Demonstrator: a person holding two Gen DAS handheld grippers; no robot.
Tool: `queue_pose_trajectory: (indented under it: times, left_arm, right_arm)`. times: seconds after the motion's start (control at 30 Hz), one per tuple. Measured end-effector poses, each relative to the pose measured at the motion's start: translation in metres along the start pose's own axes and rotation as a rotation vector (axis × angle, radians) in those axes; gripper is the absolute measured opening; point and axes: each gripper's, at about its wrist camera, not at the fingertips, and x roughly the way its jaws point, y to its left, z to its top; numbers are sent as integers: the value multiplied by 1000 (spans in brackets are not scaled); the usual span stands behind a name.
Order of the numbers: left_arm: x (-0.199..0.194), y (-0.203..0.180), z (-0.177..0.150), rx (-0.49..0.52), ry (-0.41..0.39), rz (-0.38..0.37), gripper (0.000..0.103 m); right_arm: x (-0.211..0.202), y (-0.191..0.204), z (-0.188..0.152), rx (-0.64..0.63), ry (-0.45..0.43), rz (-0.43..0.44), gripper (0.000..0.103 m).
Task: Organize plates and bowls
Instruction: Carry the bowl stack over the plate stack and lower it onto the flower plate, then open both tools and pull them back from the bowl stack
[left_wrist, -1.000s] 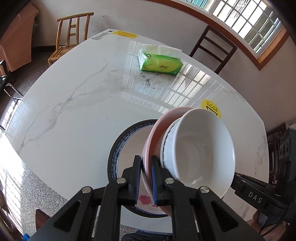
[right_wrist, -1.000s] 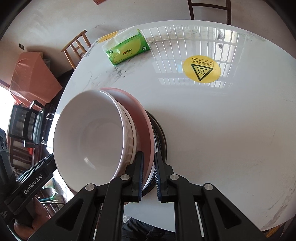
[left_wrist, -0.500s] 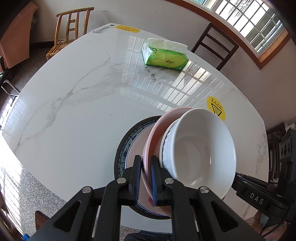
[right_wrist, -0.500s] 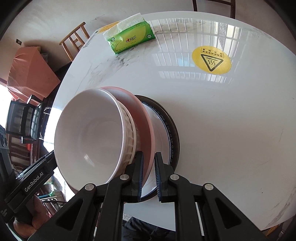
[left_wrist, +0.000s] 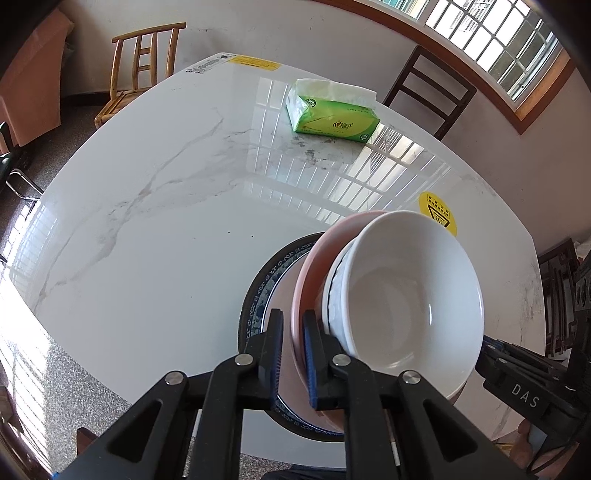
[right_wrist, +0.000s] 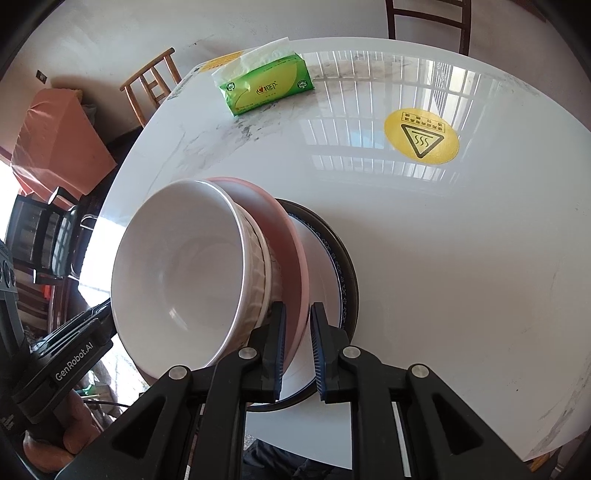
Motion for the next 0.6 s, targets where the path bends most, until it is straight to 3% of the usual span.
queue_pose_trajectory:
  times: [0.07,0.3,0.6]
  left_arm:
    - [0,1,-1,-1,-7,16,18]
    - [-5,2,-3,16,-20,44,23]
    - [-22,12,-9,16,-61,52,42]
  right_arm:
    - [-1,-2,-1,4,-9,-11,21]
    - [-5,-9,-4,13,-34,-20,37]
    - [-20,-22,-7,38,-84,-8,62]
